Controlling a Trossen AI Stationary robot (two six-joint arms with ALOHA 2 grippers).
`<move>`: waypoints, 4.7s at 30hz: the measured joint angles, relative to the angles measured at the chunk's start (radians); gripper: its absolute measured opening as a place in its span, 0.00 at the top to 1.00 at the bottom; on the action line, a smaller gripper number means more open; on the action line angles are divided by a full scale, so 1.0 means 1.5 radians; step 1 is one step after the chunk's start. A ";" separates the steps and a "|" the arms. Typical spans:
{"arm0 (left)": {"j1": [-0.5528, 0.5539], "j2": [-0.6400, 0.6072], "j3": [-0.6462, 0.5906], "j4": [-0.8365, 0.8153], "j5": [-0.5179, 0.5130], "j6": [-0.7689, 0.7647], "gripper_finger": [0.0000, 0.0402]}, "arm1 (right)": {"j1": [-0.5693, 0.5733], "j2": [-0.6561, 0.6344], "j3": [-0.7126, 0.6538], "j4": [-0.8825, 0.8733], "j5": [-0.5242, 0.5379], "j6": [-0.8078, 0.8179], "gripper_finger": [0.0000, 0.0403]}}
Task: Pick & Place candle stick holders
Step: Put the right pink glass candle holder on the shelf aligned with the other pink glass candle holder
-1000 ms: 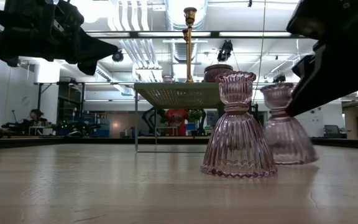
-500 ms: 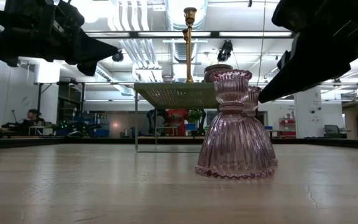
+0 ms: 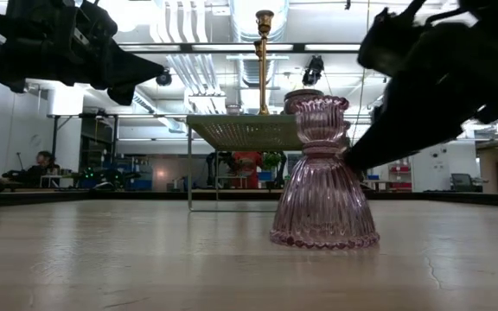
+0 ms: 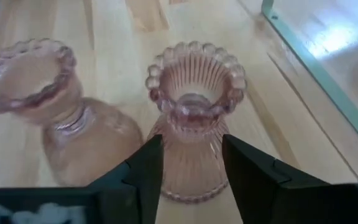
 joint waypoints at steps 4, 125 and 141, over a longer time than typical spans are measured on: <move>0.000 0.000 0.000 0.000 0.000 -0.001 0.97 | -0.016 0.033 0.000 0.070 -0.003 -0.029 0.61; -0.188 0.399 0.537 -0.623 -0.077 0.313 0.95 | -0.022 -0.487 -0.380 0.228 -0.006 -0.131 0.98; -0.174 0.260 0.602 -0.740 -0.392 0.399 0.95 | -0.022 -0.487 -0.381 0.228 -0.006 -0.131 0.98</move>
